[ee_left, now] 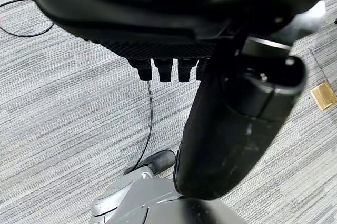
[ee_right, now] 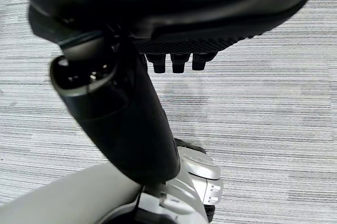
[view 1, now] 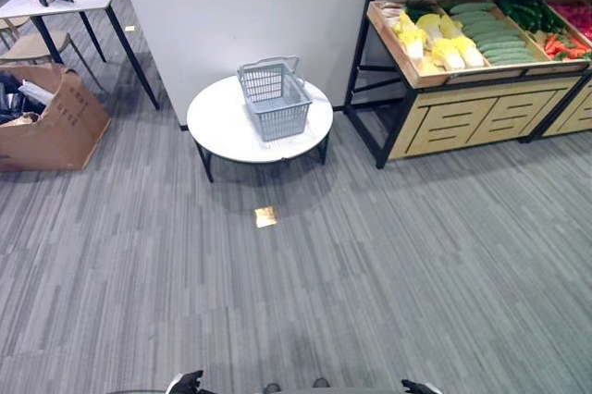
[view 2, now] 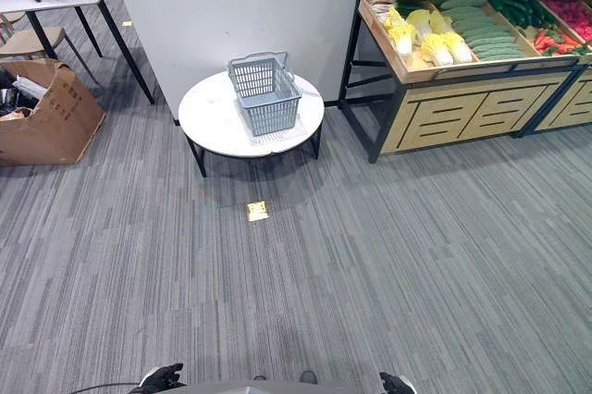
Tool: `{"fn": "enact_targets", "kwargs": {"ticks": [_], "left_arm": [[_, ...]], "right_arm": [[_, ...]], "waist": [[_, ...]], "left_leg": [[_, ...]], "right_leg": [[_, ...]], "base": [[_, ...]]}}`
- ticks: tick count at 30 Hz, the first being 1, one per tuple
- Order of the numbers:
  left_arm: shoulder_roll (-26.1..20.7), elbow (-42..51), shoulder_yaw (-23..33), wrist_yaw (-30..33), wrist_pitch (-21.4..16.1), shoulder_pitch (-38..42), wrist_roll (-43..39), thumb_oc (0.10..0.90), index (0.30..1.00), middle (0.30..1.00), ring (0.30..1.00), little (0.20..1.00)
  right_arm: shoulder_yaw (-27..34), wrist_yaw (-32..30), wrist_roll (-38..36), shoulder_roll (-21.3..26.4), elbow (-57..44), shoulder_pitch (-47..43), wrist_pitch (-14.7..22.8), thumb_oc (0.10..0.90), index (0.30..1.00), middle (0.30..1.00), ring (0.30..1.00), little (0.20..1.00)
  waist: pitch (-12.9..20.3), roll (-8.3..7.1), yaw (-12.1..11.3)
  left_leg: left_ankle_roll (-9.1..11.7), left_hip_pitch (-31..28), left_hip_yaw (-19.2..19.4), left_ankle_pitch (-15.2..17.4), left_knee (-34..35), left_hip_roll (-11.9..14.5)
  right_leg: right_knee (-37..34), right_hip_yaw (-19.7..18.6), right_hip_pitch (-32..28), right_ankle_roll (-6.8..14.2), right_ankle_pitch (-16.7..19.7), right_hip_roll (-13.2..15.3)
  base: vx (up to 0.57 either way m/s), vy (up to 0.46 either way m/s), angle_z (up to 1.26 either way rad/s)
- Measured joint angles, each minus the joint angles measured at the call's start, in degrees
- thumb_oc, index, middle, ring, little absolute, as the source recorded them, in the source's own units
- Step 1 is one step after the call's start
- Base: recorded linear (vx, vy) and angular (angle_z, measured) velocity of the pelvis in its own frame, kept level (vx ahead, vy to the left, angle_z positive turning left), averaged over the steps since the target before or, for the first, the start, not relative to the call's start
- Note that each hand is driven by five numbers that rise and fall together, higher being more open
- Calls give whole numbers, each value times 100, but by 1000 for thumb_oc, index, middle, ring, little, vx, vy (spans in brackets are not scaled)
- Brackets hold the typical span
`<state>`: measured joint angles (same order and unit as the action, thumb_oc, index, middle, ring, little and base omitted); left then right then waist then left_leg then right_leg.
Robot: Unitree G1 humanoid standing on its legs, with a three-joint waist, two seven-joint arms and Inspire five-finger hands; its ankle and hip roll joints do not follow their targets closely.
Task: Get the vegetables into the basket
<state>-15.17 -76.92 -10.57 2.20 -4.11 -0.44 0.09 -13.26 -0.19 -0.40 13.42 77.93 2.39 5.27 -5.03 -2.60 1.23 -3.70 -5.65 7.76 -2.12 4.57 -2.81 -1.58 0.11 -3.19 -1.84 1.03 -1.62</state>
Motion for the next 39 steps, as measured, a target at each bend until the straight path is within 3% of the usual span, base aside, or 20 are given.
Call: {"fn": "enact_targets", "kwargs": {"ticks": [5, 7, 9, 11, 15, 18, 23, 29, 32, 35, 38, 39], "left_arm": [[-127, 26, 0, 10, -1, 150, -3, 900, 1000, 1000, 1000, 1000], [-209, 18, -103, 16, 9, 263, -3, 900, 1000, 1000, 1000, 1000], [-185, 14, -101, 27, 17, 251, -2, 900, 1000, 1000, 1000, 1000], [-184, 5, -101, 32, 17, 226, -2, 900, 1000, 1000, 1000, 1000], [-154, 4, -65, 29, 16, 205, -1, 900, 1000, 1000, 1000, 1000], [-148, -3, -67, 28, 16, 199, -1, 900, 1000, 1000, 1000, 1000], [-147, 2, -82, 23, 14, 179, 0, 900, 1000, 1000, 1000, 1000], [-130, 11, -107, 22, 15, 140, 1, 900, 1000, 1000, 1000, 1000], [-78, 37, -110, 33, 12, 190, -2, 900, 1000, 1000, 1000, 1000], [-83, 30, -97, 47, -5, 312, -101, 900, 1000, 1000, 1000, 1000], [-120, 49, -31, 59, -36, 407, -212, 900, 1000, 1000, 1000, 1000], [-120, 47, 4, 56, -34, 451, -259, 900, 1000, 1000, 1000, 1000]], "right_arm": [[-21, 1, -1, -11, -28, -167, 7, 900, 1000, 1000, 1000, 1000], [-75, -1, -1, -23, -83, -359, 13, 900, 1000, 1000, 1000, 1000], [-76, -1, 0, -24, -83, -366, 8, 900, 1000, 1000, 1000, 1000], [-74, -2, 1, -23, -74, -330, 12, 900, 1000, 1000, 1000, 1000], [-76, -15, 3, -8, -78, -264, 12, 900, 1000, 1000, 1000, 1000], [-75, -24, 6, 11, -83, -253, 11, 900, 1000, 1000, 1000, 1000], [-76, -31, 60, 14, -100, -240, 9, 900, 1000, 1000, 1000, 1000], [-75, -52, 61, 40, -96, -196, 2, 900, 1000, 1000, 1000, 1000], [-80, -72, 58, 131, -147, -246, 3, 900, 1000, 1000, 1000, 1000], [-73, -104, 41, 140, -137, -289, 10, 900, 1000, 1000, 1000, 1000], [-71, -121, 28, 170, -142, -369, 14, 900, 1000, 1000, 1000, 1000], [-70, -124, 17, 211, -156, -392, 67, 900, 1000, 1000, 1000, 1000]], "waist": [[-251, -101, 36], [-458, -132, 55], [-464, -131, 61], [-461, -132, 77], [-449, -113, 112], [-436, -90, 118], [-404, -67, 112], [-291, 38, 118], [-292, 153, 123], [-353, 185, 126], [-557, 72, 71], [-651, 96, 87]], "left_leg": [[-7, 127, 82, -29, -28, 36], [-17, 267, 190, -55, -64, 107], [-16, 274, 260, -57, -55, 151], [-10, 262, 263, -61, -41, 197], [23, 269, 213, -66, -92, 212], [245, 278, 213, 14, -186, 248], [236, 235, 253, 10, -178, 217], [205, 150, 235, -20, -98, 210], [228, 314, 194, -81, -98, 233], [413, 710, -26, 2, -576, 281], [623, 1051, -176, 149, -1261, 370], [703, 1185, -349, 210, -1618, 408]], "right_leg": [[311, -65, 297, 42, -20, -40], [550, -148, 567, 190, -128, -68], [547, -48, 605, 240, -146, -63], [450, 79, 572, 213, -124, -67], [-3, 136, 285, -154, 165, -99], [-53, 141, 226, -173, 177, -111], [-240, 86, 107, -136, 273, -94], [-221, 93, 58, -122, 279, -94], [-6, 119, 321, -127, 226, -114], [141, 274, 455, -172, 100, -140], [177, 386, 515, -436, 55, -59], [196, 429, 511, -458, 34, -48]], "base": [[-84, 5, -11], [-11, -6, -22], [10, -5, -17], [-1, -2, -6], [-13, 0, 4], [0, 0, 0], [12, -15, -2], [-17, -55, 0], [-42, -116, 6], [15, -153, 36], [53, -71, 25], [71, -4, 19]]}}
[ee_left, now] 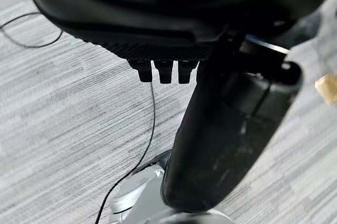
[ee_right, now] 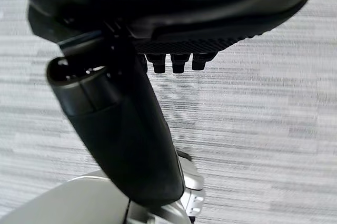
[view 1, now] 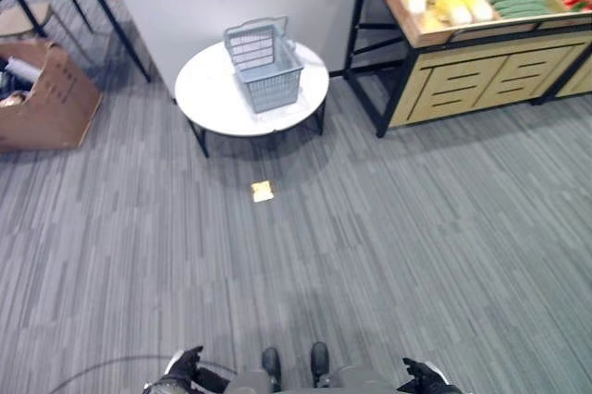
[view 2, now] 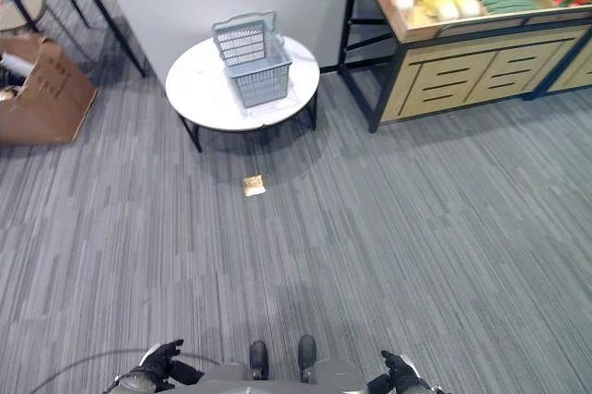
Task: Get the vegetables into the basket
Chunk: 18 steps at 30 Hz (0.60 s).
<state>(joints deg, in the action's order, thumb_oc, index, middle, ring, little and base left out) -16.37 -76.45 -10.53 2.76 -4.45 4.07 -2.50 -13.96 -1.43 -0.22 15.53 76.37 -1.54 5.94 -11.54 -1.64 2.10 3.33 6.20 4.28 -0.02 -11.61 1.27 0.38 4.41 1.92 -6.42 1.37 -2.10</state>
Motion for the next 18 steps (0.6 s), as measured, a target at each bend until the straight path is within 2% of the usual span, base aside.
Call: {"fn": "enact_targets", "kwargs": {"ticks": [2, 3, 4, 5, 6, 7, 10, 13, 14, 15, 18], "left_arm": [[6, 17, -5, -2, -11, 104, -93, 900, 1000, 1000, 1000, 1000], [4, 35, -10, -1, -12, 201, -97, 900, 1000, 1000, 1000, 1000], [5, 61, -63, 15, -13, 223, -112, 900, 1000, 1000, 1000, 1000], [9, 61, -90, 41, -10, 226, -122, 900, 1000, 1000, 1000, 1000], [24, 102, -191, 104, -15, 228, -151, 900, 1000, 1000, 1000, 1000], [29, 131, -237, 110, -21, 228, -161, 900, 1000, 1000, 1000, 1000], [78, 171, -222, 110, -30, 180, -201, 900, 1000, 1000, 1000, 1000], [190, 47, -233, 106, -27, 208, -193, 900, 1000, 1000, 1000, 1000], [147, 22, -253, 112, -26, 252, -187, 900, 1000, 1000, 1000, 1000], [75, 23, -298, 112, -22, 246, -183, 900, 1000, 1000, 1000, 1000], [-68, 90, -338, 102, -42, 300, -184, 900, 1000, 1000, 1000, 1000]], "right_arm": [[4, -12, -16, 97, 16, -86, 2, 900, 1000, 1000, 1000, 1000], [8, -43, -16, 157, 30, -122, -3, 900, 1000, 1000, 1000, 1000], [8, -71, -15, 218, 76, -177, -13, 900, 1000, 1000, 1000, 1000], [10, -91, -16, 230, 91, -194, -23, 900, 1000, 1000, 1000, 1000], [21, -122, -16, 271, 117, -206, -30, 900, 1000, 1000, 1000, 1000], [21, -119, -15, 314, 119, -216, -29, 900, 1000, 1000, 1000, 1000], [26, -122, -7, 367, 247, -265, -5, 900, 1000, 1000, 1000, 1000], [133, -114, -8, 379, 301, -176, -7, 900, 1000, 1000, 1000, 1000], [117, -112, -9, 297, 296, -156, -18, 900, 1000, 1000, 1000, 1000], [116, -89, -9, 219, 277, -123, -8, 900, 1000, 1000, 1000, 1000], [115, -52, -7, -5, 283, -59, -17, 900, 1000, 1000, 1000, 1000]], "waist": [[-226, -6, 0], [-314, 67, 5], [-378, 110, -2], [-395, 127, 6], [-432, 160, 2], [-465, 192, -41], [-448, 270, -142], [-359, 376, -83], [-330, 252, -81], [-280, 120, -86], [-177, -51, -74]], "left_leg": [[65, 216, -350, 30, -140, 54], [66, 325, -389, 18, 97, 99], [72, 412, -363, -171, 802, 223], [81, 431, -350, -263, 972, 266], [219, 500, -349, -415, 1318, 343], [214, 508, -350, -491, 1473, 391], [160, 446, -359, -720, 1528, 477], [73, 437, -201, -792, 1251, 431], [-15, 396, -39, -873, 1191, 303], [-149, 377, 90, -794, 1207, 186], [-371, 294, 140, -642, 1266, -67]], "right_leg": [[3, 60, 8, -1, -4, 41], [-35, 109, 32, 15, -6, 60], [-80, 106, 96, 71, 3, 66], [-98, 106, 96, 75, 4, 65], [-128, 16, 93, 133, 15, 57], [-124, -56, 92, 133, 15, 56], [-279, -381, -145, 312, 4, 55], [-197, -476, -278, 479, -184, 119], [48, -596, -171, 627, -325, 264], [260, -700, -51, 735, -451, 389], [555, -806, 67, 792, -504, 637]], "base": [[105, 57, 27], [304, 220, 30], [266, 198, 22], [303, 210, 9], [186, 107, -6], [270, 168, -23], [237, 204, -56], [158, 183, -31], [157, 162, -35], [147, 157, -29], [122, 155, -2]]}}
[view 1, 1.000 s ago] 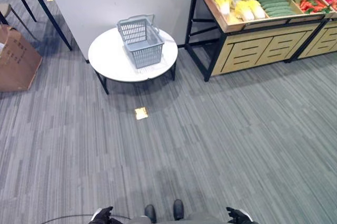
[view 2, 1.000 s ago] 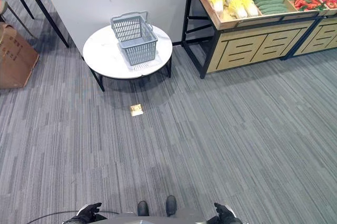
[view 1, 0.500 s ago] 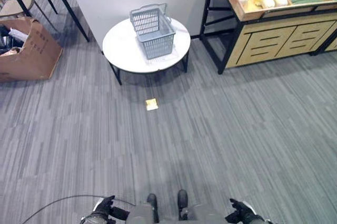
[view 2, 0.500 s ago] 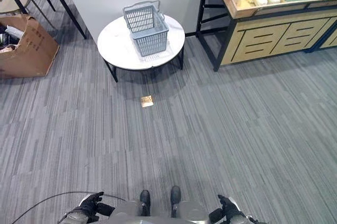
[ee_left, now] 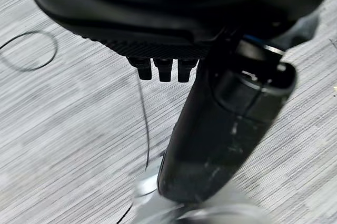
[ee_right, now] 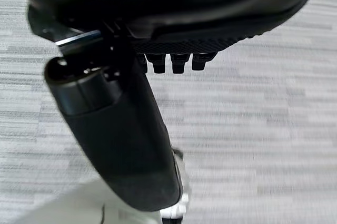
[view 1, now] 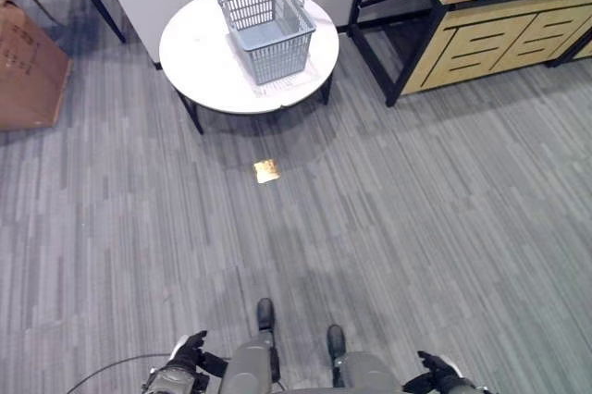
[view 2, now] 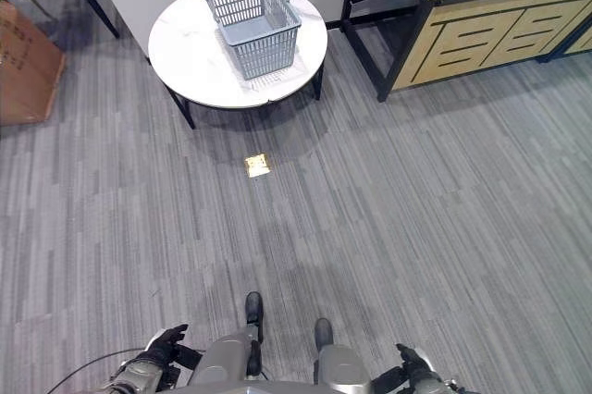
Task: Get the vegetables into the basket
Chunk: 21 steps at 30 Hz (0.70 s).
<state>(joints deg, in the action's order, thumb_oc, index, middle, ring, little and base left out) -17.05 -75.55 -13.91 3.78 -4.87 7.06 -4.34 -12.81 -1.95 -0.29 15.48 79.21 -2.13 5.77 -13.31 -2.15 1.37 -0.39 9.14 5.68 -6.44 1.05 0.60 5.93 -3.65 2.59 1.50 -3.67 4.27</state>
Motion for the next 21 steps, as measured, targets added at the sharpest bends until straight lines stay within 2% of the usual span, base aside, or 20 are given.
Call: {"fn": "enact_targets", "kwargs": {"ticks": [2, 4, 6, 7, 8, 9, 11, 12, 13, 14, 16, 18, 19, 21], "left_arm": [[-38, 75, 2, 1, -72, 78, -1, 900, 1000, 1000, 1000, 1000], [-89, 82, 8, -5, -89, 71, -1, 900, 1000, 1000, 1000, 1000], [-42, 48, -5, -27, -68, 12, 0, 900, 1000, 1000, 1000, 1000], [-67, 53, -1, -35, -61, -61, -1, 900, 1000, 1000, 1000, 1000], [-65, 39, -5, -36, -64, -72, -2, 900, 1000, 1000, 1000, 1000], [-56, -8, 3, -36, -38, -95, -2, 900, 1000, 1000, 1000, 1000], [-55, -124, 3, -34, -7, -108, -4, 900, 1000, 1000, 1000, 1000], [-28, -151, 5, -30, 9, -92, -4, 900, 1000, 1000, 1000, 1000], [15, -185, 12, -31, 18, -79, -3, 900, 1000, 1000, 1000, 1000], [48, -174, 12, -41, 11, -77, 0, 900, 1000, 1000, 1000, 1000], [71, -135, 136, -39, -1, -160, -2, 900, 1000, 1000, 1000, 1000], [70, -114, 208, -44, -47, -240, -3, 900, 1000, 1000, 1000, 1000], [66, -100, 204, -46, -39, -305, -11, 900, 1000, 1000, 1000, 1000], [151, -130, 231, -61, -17, -322, -17, 900, 1000, 1000, 1000, 1000]], "right_arm": [[-4, 37, 38, -92, -11, -49, 9, 900, 1000, 1000, 1000, 1000], [-121, 31, 49, -97, -65, -184, -21, 900, 1000, 1000, 1000, 1000], [-223, -5, 49, -45, -310, -235, -29, 900, 1000, 1000, 1000, 1000], [-300, -6, 44, -16, -408, -168, 1, 900, 1000, 1000, 1000, 1000], [-338, -3, 44, -3, -455, -144, -17, 900, 1000, 1000, 1000, 1000], [-362, -45, 45, 13, -518, -170, 16, 900, 1000, 1000, 1000, 1000], [-396, -45, 33, 26, -683, -186, 9, 900, 1000, 1000, 1000, 1000], [-463, -51, 32, 26, -755, -188, 2, 900, 1000, 1000, 1000, 1000], [-573, -51, 35, 24, -798, -167, 2, 900, 1000, 1000, 1000, 1000], [-569, -47, 35, 1, -799, -120, -11, 900, 1000, 1000, 1000, 1000], [-550, -49, 34, -8, -817, -108, -10, 900, 1000, 1000, 1000, 1000], [-544, -45, 35, -10, -800, -105, -9, 900, 1000, 1000, 1000, 1000], [-526, -36, 38, 10, -741, -91, -12, 900, 1000, 1000, 1000, 1000], [-441, -41, 30, 168, -749, -212, -4, 900, 1000, 1000, 1000, 1000]], "waist": [[65, -85, -61], [188, -257, -182], [255, -215, -165], [373, -179, -128], [408, -172, -113], [386, -120, -27], [376, -98, 113], [359, -76, 133], [306, -68, 171], [275, -83, 230], [223, -86, 262], [206, -91, 220], [209, -116, 195], [67, 171, 158]], "left_leg": [[-117, -19, 50, 113, -1, -116], [-254, -156, 265, 278, 31, -217], [-352, -256, 411, 337, 55, -207], [-451, -335, 352, 433, 73, -257], [-588, -410, 296, 501, 171, -284], [-637, -501, 276, 428, 251, -270], [-622, -588, 268, 439, 321, -286], [-583, -598, 264, 463, 319, -286], [-425, -662, 184, 507, 316, -330], [-358, -810, 4, 600, 323, -411], [-269, -942, -190, 711, 301, -440], [-233, -1042, -374, 799, 273, -422], [-47, -1171, -529, 908, 265, -330], [189, -1075, -486, 970, 2, -15]], "right_leg": [[229, -138, 126, 131, -10, 94], [555, -266, 280, 315, 35, 176], [1597, -170, 784, 440, -18, 171], [2007, -187, 999, 512, -85, 205], [2228, -34, 1187, 511, -209, 204], [2088, 105, 1252, 472, -301, 211], [1232, 306, 1509, 472, -207, 163], [677, 316, 1610, 476, -15, 109], [-78, 350, 1643, 494, 323, 124], [-831, 356, 1643, 477, 811, 205], [-841, 335, 1623, 418, 1060, 228], [-433, 457, 1590, 371, 1107, 226], [-355, 593, 1435, 145, 1361, 160], [-411, 785, 1314, -63, 1314, -116]], "base": [[135, 180, -9], [162, 308, -48], [154, 193, -41], [225, 137, -17], [241, 87, -6], [212, -14, -6], [249, -78, 6], [274, -123, 16], [362, -203, 55], [326, -225, 74], [217, -229, 68], [166, -245, 65], [242, -331, 62], [218, -253, 36]]}}
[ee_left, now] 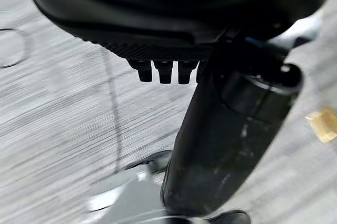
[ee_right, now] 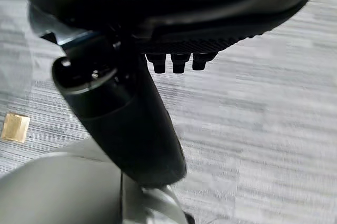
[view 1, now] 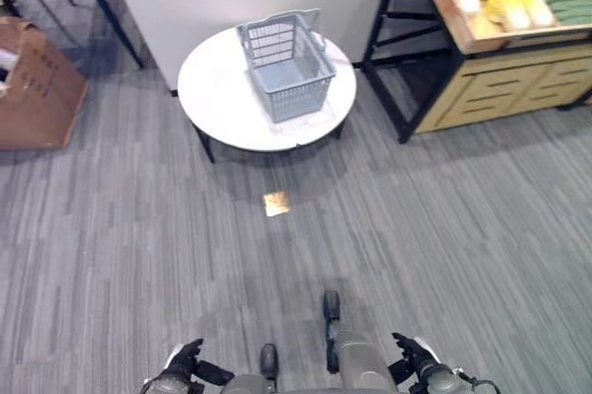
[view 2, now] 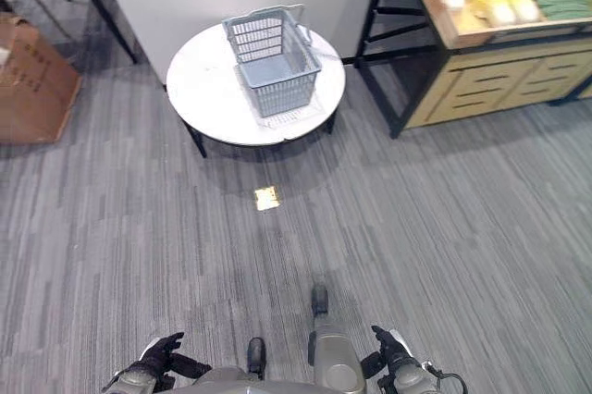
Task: Get the vegetables into the basket
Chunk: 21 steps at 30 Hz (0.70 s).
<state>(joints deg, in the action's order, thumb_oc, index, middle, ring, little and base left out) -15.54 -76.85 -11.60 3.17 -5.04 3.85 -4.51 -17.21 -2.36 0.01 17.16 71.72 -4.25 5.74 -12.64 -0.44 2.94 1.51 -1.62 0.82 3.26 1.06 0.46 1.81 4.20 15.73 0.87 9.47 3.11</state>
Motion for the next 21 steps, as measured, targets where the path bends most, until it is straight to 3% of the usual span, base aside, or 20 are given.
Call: {"fn": "enact_targets", "kwargs": {"ticks": [5, 8, 9, 10, 12, 15, 16, 17, 18, 19, 20, 21], "left_arm": [[18, -7, 49, -57, 28, -15, -5, 900, 1000, 1000, 1000, 1000], [-80, 13, 34, -37, 21, 180, -11, 900, 1000, 1000, 1000, 1000], [-101, 48, 32, -46, -8, 175, -12, 900, 1000, 1000, 1000, 1000], [-112, 89, -1, -45, -35, 262, -12, 900, 1000, 1000, 1000, 1000], [-131, 121, -2, -45, -46, 335, -38, 900, 1000, 1000, 1000, 1000], [-117, 190, -18, -39, -51, 238, -109, 900, 1000, 1000, 1000, 1000], [-107, 194, -21, -40, -54, 222, -107, 900, 1000, 1000, 1000, 1000], [-122, 214, -5, -63, 49, 346, -112, 900, 1000, 1000, 1000, 1000], [-225, -60, -28, -214, 536, 673, -116, 900, 1000, 1000, 1000, 1000], [-218, -259, -67, -152, 482, 639, -116, 900, 1000, 1000, 1000, 1000], [-150, -69, 154, 23, 184, 330, -81, 900, 1000, 1000, 1000, 1000], [-90, 9, 259, 113, -45, 185, -40, 900, 1000, 1000, 1000, 1000]], "right_arm": [[223, 10, -44, 163, -42, -106, 115, 900, 1000, 1000, 1000, 1000], [327, -2, -45, 169, 115, -111, 142, 900, 1000, 1000, 1000, 1000], [328, -18, -47, 196, 216, -106, 112, 900, 1000, 1000, 1000, 1000], [334, -31, -47, 244, 363, -81, 109, 900, 1000, 1000, 1000, 1000], [333, -43, -46, 243, 565, -93, 58, 900, 1000, 1000, 1000, 1000], [322, -45, -44, 177, 720, -76, -10, 900, 1000, 1000, 1000, 1000], [322, -37, -43, 162, 747, -82, -11, 900, 1000, 1000, 1000, 1000], [177, -16, -40, 180, 781, -85, -14, 900, 1000, 1000, 1000, 1000], [-254, 92, 49, 182, 862, -226, -23, 900, 1000, 1000, 1000, 1000], [-71, 85, 116, 115, 809, -250, -8, 900, 1000, 1000, 1000, 1000], [124, 52, 139, 101, 614, -115, 67, 900, 1000, 1000, 1000, 1000], [282, 1, 137, 107, 483, 100, 135, 900, 1000, 1000, 1000, 1000]], "waist": [[-25, 44, 20], [-77, -73, 72], [-75, -89, 36], [-91, -114, 41], [-94, -113, -15], [-89, -59, -95], [-99, 11, -138], [-122, 61, -184], [-123, 43, -232], [-75, -12, -241], [48, -99, -184], [126, -103, -121]], "left_leg": [[181, 136, 11, 63, -986, 285], [408, 696, -73, 169, -2411, 357], [426, 806, -140, 178, -2546, 367], [429, 1093, -192, 182, -2467, 305], [431, 1356, -129, 104, -1641, 207], [437, 1529, -73, -690, 194, 190], [434, 1673, -127, -897, 437, 259], [423, 1741, -202, -1053, 433, 346], [329, 1606, -144, -1123, 434, 397], [269, 1484, -42, -1153, 394, 400], [192, 1460, 224, -1028, 49, 317], [-36, 1468, 434, -898, -339, 235]], "right_leg": [[-64, 101, -434, -321, -359, -288], [-125, 196, -745, -415, -516, -311], [-122, 211, -834, -411, -588, -342], [-178, 235, -902, -488, -693, -356], [-454, 238, -1060, -427, -652, -360], [-675, 185, -1292, -413, -695, -490], [-675, 124, -1354, -435, -741, -599], [-676, -114, -1479, -458, -752, -744], [-672, -382, -1734, -446, -786, -875], [-647, -479, -1878, -428, -915, -868], [-555, -527, -1936, -423, -1054, -832], [-490, -593, -2071, -395, -1193, -755]], "base": [[167, -172, 5], [106, -79, 18], [252, -66, 18], [293, -2, 18], [318, 91, 15], [364, 137, -12], [482, 230, -47], [454, 236, -84], [433, 251, -109], [291, 158, -129], [270, 176, -98], [153, 124, -53]]}}
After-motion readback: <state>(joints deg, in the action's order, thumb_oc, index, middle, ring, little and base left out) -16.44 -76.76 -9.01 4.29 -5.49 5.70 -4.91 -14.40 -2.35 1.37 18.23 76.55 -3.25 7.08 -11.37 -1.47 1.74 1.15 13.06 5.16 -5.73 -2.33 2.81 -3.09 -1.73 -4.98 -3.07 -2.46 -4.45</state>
